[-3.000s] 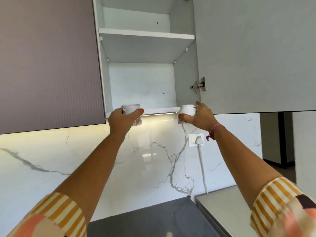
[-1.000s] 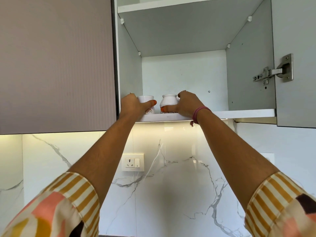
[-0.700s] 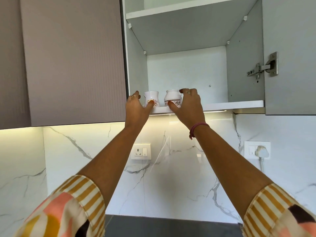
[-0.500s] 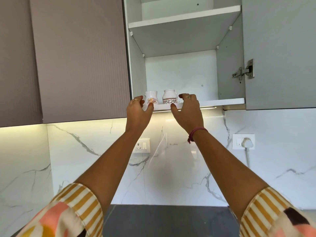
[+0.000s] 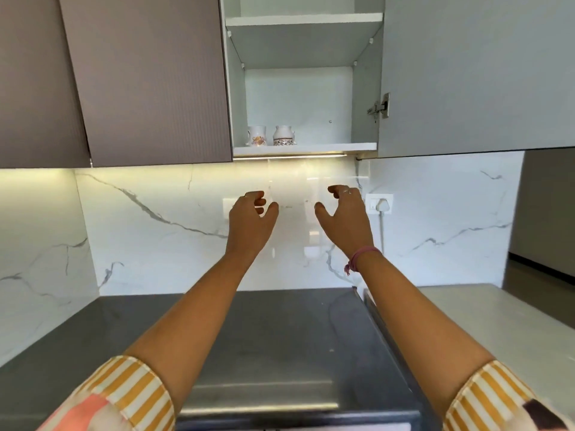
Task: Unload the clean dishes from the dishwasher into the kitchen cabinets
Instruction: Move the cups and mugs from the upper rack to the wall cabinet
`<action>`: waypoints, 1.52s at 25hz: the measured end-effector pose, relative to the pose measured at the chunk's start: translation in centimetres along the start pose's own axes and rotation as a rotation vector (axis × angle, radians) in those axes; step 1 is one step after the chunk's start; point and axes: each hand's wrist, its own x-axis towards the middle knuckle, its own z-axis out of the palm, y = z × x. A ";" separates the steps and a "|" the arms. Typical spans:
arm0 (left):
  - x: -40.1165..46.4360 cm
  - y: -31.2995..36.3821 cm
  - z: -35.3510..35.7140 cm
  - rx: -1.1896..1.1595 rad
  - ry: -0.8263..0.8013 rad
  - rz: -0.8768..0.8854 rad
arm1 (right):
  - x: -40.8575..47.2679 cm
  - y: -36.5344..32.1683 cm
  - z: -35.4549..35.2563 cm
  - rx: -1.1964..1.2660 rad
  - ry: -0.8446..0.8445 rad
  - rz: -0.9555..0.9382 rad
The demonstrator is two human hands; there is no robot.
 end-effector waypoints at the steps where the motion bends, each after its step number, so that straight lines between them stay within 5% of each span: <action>1: -1.5 0.5 0.0 -0.019 -0.014 -0.034 | -1.4 0.1 -1.3 -0.013 -0.011 0.015; 13: -21.1 11.1 3.9 -0.165 -0.141 -0.213 | -15.3 4.9 -20.0 -0.002 -0.020 0.183; 23: -41.6 21.3 11.5 -0.163 -0.245 -0.417 | -29.4 14.3 -36.5 -0.129 -0.187 0.277; 38: -48.8 20.2 20.6 -0.194 -0.432 -0.491 | -35.3 24.9 -38.7 -0.171 -0.229 0.538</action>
